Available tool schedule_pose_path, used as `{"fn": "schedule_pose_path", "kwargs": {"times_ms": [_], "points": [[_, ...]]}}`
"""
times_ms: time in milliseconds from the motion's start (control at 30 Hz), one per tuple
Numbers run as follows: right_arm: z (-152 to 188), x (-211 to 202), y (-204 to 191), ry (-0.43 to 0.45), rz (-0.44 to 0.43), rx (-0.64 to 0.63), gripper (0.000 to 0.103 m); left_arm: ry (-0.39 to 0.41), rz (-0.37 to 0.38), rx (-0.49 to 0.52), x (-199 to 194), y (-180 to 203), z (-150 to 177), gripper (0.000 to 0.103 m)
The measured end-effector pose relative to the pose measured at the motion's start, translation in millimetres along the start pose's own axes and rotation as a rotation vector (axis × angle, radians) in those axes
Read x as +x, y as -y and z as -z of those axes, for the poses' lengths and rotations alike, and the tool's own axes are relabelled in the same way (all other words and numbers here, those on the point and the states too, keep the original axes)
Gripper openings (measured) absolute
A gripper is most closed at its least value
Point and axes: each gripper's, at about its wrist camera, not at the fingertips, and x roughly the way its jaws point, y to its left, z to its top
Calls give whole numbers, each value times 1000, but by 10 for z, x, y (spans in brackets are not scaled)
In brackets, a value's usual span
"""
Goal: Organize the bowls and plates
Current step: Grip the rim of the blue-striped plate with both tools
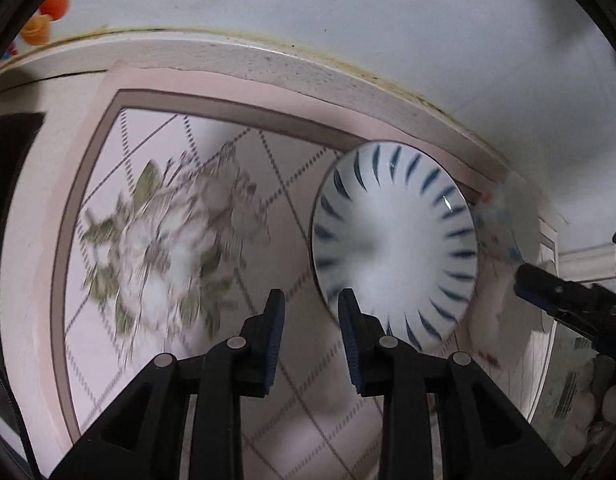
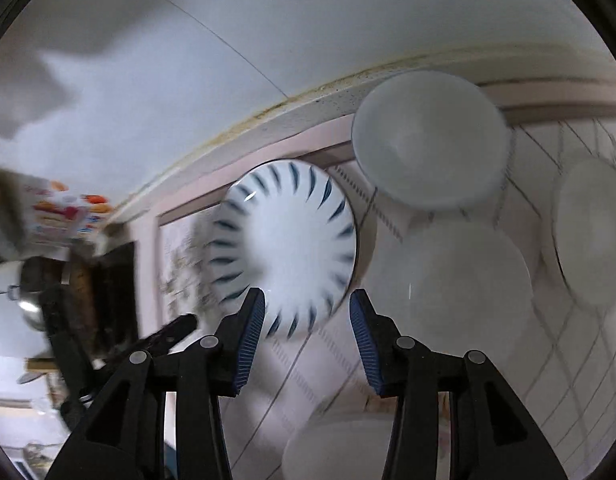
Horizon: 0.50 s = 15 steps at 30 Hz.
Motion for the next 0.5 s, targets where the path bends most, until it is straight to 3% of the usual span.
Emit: {"fn": "schedule_pose_path", "kwargs": {"times_ms": [200, 367, 433, 500], "points": [[-268, 386, 13, -45, 126, -12, 42, -34, -20, 36, 316, 38, -272, 25], [-372, 569, 75, -69, 173, -21, 21, -37, -18, 59, 507, 81, -353, 25], [-404, 627, 84, -74, 194, -29, 14, -11, 4, 76, 506, 99, -347, 14], [-427, 685, 98, -74, 205, -29, 12, 7, -8, 98, 494, 149, -343, 12]]}}
